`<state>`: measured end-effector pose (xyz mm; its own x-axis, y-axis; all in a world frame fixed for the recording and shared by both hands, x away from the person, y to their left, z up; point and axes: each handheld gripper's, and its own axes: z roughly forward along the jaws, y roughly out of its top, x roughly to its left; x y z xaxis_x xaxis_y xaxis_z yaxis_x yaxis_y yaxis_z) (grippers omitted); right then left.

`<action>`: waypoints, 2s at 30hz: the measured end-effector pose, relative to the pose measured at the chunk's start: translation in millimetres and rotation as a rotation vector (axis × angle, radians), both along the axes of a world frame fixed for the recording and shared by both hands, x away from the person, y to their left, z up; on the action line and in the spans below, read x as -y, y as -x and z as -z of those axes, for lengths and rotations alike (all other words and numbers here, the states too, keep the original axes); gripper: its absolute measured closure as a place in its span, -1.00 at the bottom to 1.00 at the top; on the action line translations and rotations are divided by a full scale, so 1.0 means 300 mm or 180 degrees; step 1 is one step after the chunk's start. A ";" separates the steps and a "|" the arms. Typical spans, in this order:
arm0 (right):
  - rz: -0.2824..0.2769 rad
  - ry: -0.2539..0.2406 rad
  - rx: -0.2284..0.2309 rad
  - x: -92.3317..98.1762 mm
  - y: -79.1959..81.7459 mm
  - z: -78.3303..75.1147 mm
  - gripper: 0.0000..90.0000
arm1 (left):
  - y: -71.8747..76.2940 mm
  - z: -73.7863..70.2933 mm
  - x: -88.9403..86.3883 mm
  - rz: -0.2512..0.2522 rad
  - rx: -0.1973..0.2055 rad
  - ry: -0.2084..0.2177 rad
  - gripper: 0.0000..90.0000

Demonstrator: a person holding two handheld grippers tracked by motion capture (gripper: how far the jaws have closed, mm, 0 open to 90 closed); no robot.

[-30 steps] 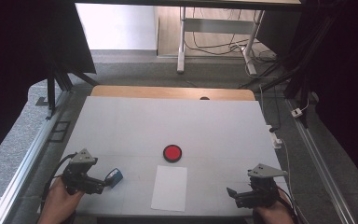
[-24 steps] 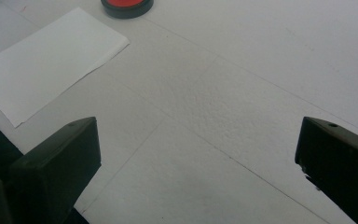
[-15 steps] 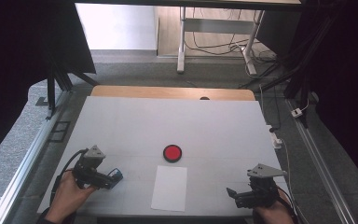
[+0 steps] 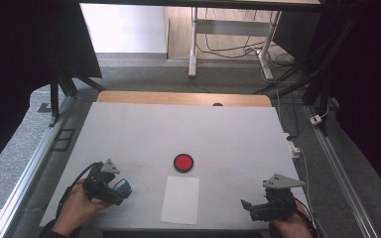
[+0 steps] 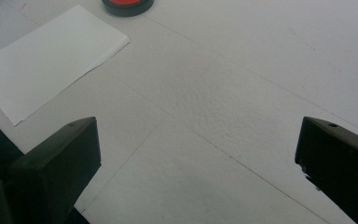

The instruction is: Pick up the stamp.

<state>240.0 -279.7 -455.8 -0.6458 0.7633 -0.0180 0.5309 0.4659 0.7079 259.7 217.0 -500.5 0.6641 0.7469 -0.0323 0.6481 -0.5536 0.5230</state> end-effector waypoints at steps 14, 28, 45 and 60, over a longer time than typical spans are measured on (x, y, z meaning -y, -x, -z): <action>-0.0007 -0.0002 0.0000 -0.001 -0.001 0.001 -0.98 | 0.014 -0.017 -0.020 0.0091 -0.0054 0.0107 0.20; -0.0037 0.0003 -0.0006 -0.002 -0.001 0.001 -0.98 | 0.020 -0.026 -0.019 0.0093 -0.0007 0.0045 0.56; -0.0048 -0.0001 -0.0010 -0.002 -0.001 0.001 -0.98 | 0.029 -0.083 -0.031 0.0106 0.0104 0.0372 0.56; -0.0068 0.0019 -0.0010 -0.003 -0.002 0.001 -0.98 | 0.030 -0.143 -0.006 0.0164 0.0299 0.0426 0.57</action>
